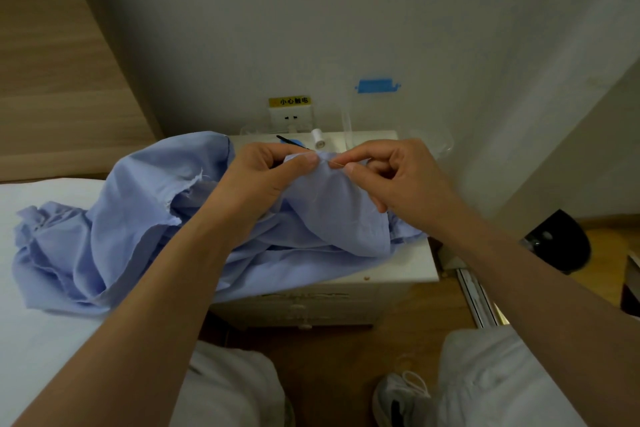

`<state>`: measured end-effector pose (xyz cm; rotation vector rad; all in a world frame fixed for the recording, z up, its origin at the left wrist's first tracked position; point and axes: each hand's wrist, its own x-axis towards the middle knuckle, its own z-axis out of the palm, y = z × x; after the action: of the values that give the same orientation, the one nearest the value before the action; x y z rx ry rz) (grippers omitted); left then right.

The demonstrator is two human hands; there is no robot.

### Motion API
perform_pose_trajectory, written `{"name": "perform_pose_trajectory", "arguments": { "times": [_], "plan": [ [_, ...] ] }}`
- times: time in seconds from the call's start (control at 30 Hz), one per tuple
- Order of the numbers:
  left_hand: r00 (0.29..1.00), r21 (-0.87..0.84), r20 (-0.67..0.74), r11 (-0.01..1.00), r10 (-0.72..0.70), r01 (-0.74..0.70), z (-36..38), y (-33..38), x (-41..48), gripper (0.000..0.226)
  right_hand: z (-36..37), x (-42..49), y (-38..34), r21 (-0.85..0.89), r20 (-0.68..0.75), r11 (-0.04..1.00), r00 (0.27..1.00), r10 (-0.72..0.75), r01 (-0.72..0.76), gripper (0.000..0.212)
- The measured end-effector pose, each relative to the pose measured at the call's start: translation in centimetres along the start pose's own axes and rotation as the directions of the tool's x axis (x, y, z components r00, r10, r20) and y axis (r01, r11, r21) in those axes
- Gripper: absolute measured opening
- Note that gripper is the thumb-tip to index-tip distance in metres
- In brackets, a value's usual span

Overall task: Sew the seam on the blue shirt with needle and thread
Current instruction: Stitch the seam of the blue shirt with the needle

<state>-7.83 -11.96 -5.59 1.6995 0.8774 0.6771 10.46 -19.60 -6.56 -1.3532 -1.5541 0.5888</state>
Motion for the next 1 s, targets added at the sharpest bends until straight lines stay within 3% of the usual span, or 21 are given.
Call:
{"name": "perform_pose_trajectory", "arguments": {
  "times": [0.33,0.57,0.7,0.9,1.0],
  "plan": [
    [1.000,-0.001,-0.006,1.000,0.001,-0.001,-0.02,-0.06,-0.02,0.021,-0.03,0.03,0.12,-0.018,0.027,1.000,1.000,-0.005,0.006,0.018],
    [0.996,0.113,0.012,0.990,0.086,-0.087,0.09,-0.01,-0.15,0.019,-0.04,0.03,0.08,-0.059,0.061,0.997,0.997,0.044,-0.040,0.018],
    [0.992,0.181,0.027,0.975,0.124,-0.126,0.07,-0.24,-0.16,0.018,-0.12,0.08,0.21,-0.062,0.159,0.990,0.978,0.137,-0.129,0.041],
    [0.989,0.249,-0.001,0.958,0.150,-0.144,0.15,-0.48,0.00,0.015,0.04,0.09,0.27,-0.070,0.186,0.987,0.970,0.154,-0.144,0.010],
    [0.988,0.245,-0.043,0.960,0.149,-0.134,0.31,-0.51,0.12,0.012,0.26,0.12,0.26,-0.062,0.144,0.989,0.980,0.141,-0.133,0.009]
  ]
}}
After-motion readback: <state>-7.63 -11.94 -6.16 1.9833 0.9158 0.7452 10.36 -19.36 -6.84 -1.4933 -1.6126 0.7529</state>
